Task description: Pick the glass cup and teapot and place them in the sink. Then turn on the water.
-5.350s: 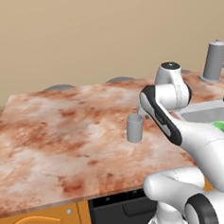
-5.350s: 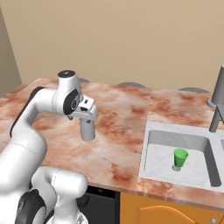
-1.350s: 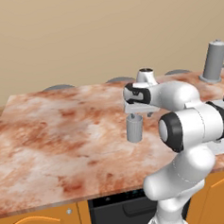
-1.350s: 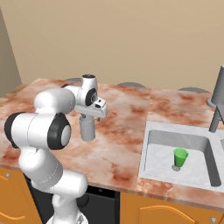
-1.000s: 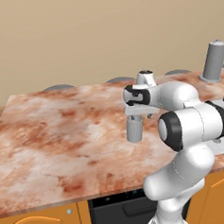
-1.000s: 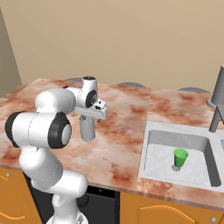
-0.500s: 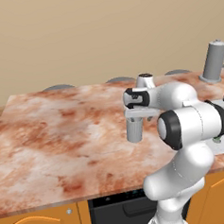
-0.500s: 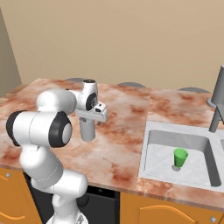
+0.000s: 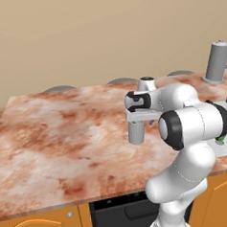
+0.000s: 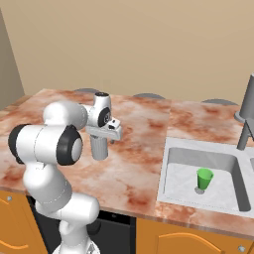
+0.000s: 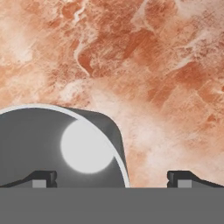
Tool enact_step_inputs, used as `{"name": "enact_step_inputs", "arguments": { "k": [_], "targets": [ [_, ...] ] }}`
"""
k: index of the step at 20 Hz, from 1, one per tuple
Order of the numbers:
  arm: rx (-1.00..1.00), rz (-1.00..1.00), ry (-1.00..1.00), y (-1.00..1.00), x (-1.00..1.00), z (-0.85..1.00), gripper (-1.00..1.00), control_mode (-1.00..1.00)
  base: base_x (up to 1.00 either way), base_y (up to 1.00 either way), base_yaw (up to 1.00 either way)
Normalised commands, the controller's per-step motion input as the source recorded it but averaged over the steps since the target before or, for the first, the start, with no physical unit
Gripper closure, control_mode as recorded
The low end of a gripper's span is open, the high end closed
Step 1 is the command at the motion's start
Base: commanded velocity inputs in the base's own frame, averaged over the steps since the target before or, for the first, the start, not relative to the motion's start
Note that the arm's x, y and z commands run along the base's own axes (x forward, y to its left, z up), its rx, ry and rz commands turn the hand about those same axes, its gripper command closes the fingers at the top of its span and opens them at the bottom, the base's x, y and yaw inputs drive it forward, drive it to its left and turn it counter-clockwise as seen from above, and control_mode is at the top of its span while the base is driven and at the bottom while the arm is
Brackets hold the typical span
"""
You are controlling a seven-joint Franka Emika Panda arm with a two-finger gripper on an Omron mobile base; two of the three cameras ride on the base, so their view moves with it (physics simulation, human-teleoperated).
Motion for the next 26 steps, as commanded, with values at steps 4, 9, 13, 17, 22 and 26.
{"name": "enact_step_inputs", "arguments": {
  "k": [4,9,13,17,22,26],
  "targets": [
    [0.00,0.00,0.00,0.00,0.00,0.00,-1.00,-1.00,0.00,0.00,0.00],
    [0.00,0.00,0.00,0.00,0.00,0.00,-1.00,-1.00,0.00,0.00,0.00],
    [0.00,0.00,0.00,0.00,0.00,0.00,1.00,-1.00,0.00,0.00,0.00],
    [0.00,0.00,0.00,0.00,0.00,0.00,1.00,-1.00,0.00,0.00,0.00],
    [0.00,0.00,0.00,0.00,0.00,0.00,1.00,-1.00,0.00,0.00,0.00],
    [0.00,0.00,0.00,-0.06,0.00,0.00,1.00,-1.00,0.00,0.00,0.00]
  ]
}}
